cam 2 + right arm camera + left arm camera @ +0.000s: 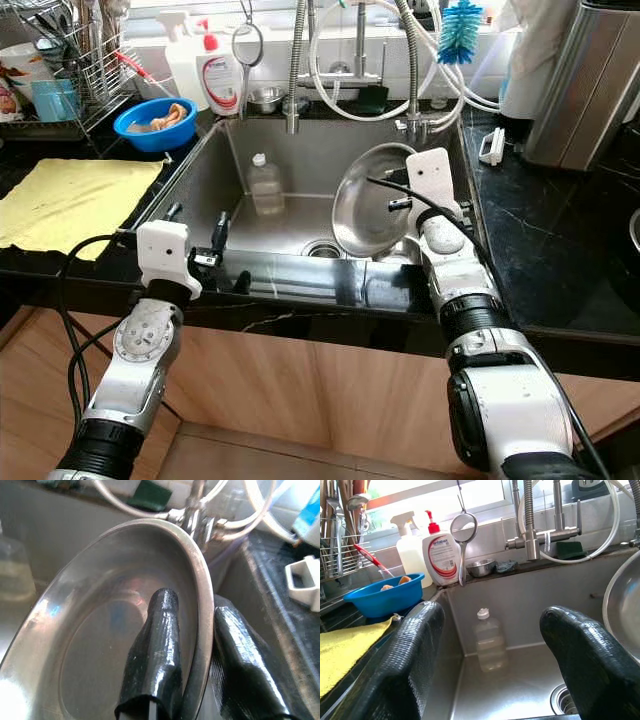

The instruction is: Kitchen organization

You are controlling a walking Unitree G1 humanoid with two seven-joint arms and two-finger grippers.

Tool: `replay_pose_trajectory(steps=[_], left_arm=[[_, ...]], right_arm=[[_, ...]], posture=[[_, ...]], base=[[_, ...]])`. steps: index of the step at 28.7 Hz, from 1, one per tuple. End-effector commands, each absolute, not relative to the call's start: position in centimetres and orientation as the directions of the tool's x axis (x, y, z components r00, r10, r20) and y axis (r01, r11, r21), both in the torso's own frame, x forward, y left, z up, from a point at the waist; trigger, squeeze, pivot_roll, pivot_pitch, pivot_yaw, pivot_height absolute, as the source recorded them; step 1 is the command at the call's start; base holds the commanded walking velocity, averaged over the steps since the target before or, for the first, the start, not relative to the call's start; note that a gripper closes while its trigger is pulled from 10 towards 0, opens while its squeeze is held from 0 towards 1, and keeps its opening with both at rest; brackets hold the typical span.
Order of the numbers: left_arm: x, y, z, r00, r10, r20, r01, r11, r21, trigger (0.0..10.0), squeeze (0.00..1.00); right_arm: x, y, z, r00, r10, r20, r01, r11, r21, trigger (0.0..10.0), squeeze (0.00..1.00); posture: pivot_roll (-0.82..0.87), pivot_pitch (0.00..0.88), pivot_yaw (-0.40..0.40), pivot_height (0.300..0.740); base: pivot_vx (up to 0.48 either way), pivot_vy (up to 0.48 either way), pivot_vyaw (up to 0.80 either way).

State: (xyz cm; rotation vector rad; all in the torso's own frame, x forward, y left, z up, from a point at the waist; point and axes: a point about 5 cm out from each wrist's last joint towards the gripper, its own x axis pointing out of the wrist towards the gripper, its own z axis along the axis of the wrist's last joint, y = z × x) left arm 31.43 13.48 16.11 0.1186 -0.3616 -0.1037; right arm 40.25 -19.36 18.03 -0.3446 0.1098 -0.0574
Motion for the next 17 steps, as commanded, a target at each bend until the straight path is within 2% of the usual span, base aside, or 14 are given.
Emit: replay_pose_trajectory(steps=[1,17], left_arm=[[31.3,13.8,16.3,0.931,-0.11,0.349,0.066,0.989,0.134,10.0,0.0],[31.4,14.0,16.5,0.931,-0.111,0.349,0.065,0.988,0.14,10.0,0.0]], right_arm=[[40.6,-18.6,18.7,0.996,-0.042,-0.079,0.011,0.935,-0.353,10.0,0.0],[40.5,-17.4,17.5,0.991,0.028,-0.129,-0.071,0.937,-0.341,10.0,0.0]], posture=[[-0.1,0.0,0.067,0.74],[-0.09,0.0,0.073,0.74]], base=[[0.0,0.0,0.0],[0.0,0.0,0.0]])
